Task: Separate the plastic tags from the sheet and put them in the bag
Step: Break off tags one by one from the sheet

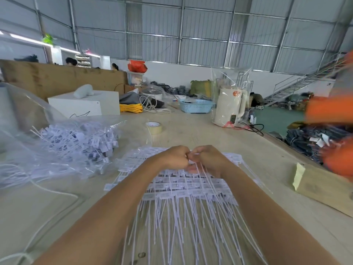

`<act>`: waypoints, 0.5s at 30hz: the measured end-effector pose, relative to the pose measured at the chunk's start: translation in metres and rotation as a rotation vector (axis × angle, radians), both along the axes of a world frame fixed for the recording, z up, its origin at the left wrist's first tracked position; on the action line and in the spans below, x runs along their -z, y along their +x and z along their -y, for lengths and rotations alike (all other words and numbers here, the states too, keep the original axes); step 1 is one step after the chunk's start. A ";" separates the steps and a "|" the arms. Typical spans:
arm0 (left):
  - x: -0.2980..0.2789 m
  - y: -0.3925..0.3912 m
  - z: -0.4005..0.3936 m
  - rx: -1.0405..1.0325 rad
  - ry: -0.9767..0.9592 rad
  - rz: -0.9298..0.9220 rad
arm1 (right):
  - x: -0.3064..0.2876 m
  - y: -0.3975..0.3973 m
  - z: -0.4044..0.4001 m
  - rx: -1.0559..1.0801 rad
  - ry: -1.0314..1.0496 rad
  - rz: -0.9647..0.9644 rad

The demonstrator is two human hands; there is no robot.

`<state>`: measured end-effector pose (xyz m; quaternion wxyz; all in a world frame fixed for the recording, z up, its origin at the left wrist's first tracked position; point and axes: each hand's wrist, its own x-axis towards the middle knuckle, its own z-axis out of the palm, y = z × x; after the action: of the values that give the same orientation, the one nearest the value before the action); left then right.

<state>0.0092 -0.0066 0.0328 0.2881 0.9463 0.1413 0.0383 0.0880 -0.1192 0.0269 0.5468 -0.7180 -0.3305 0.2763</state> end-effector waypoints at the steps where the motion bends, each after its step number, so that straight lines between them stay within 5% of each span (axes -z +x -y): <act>1: 0.001 0.000 -0.002 -0.019 0.021 0.021 | 0.003 -0.002 -0.003 -0.002 0.044 -0.045; 9: 0.014 -0.006 -0.018 -0.161 0.003 0.092 | 0.013 0.004 -0.003 0.154 0.171 0.056; 15: 0.023 -0.005 -0.018 -0.226 -0.208 0.232 | 0.020 0.003 -0.002 0.076 0.122 0.164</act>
<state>0.0041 0.0117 0.0099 0.3925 0.8788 0.2156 0.1646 0.0906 -0.1177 0.0072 0.5705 -0.7157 -0.3630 0.1750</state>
